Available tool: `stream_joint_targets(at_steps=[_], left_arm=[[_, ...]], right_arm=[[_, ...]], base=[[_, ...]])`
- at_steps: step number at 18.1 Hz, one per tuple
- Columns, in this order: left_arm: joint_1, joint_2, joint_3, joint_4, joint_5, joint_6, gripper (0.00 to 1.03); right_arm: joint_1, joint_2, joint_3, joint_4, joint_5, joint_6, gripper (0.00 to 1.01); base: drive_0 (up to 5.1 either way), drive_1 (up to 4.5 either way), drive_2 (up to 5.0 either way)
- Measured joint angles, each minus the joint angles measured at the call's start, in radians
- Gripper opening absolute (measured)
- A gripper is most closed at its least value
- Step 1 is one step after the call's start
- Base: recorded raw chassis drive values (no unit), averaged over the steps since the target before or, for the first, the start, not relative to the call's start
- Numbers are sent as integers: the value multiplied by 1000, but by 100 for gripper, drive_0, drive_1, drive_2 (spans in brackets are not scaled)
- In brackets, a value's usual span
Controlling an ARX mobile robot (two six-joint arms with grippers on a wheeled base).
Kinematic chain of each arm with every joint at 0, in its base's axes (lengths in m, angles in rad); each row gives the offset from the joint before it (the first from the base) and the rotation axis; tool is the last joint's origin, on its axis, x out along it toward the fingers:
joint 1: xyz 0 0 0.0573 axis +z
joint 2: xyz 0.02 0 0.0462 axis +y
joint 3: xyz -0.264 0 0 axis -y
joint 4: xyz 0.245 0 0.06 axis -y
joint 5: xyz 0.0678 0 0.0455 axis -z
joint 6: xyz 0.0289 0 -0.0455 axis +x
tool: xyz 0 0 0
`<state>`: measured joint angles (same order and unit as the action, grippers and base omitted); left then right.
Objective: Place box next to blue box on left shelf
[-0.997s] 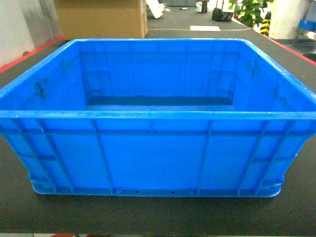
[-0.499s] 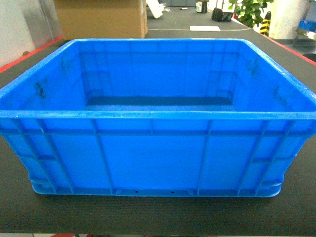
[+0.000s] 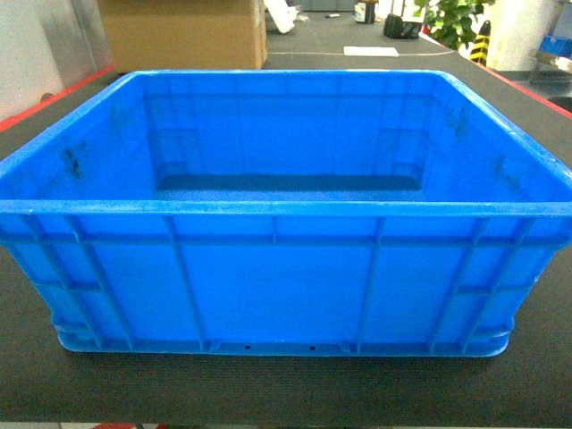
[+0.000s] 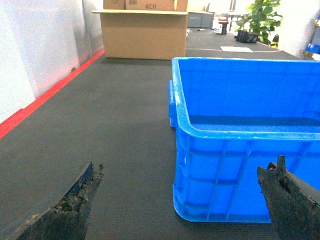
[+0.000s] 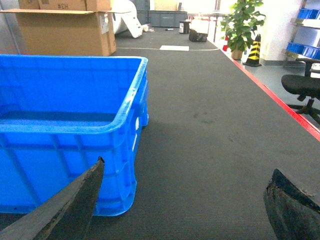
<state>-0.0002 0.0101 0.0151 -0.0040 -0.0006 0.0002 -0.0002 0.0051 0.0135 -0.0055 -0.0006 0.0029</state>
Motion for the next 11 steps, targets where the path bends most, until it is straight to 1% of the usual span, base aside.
stream_joint_targets(at_steps=[11], left_arm=[[0,0,0,0,0,0,98]], right_arm=[[0,0,0,0,0,0,98]], base=[[0,0,0]])
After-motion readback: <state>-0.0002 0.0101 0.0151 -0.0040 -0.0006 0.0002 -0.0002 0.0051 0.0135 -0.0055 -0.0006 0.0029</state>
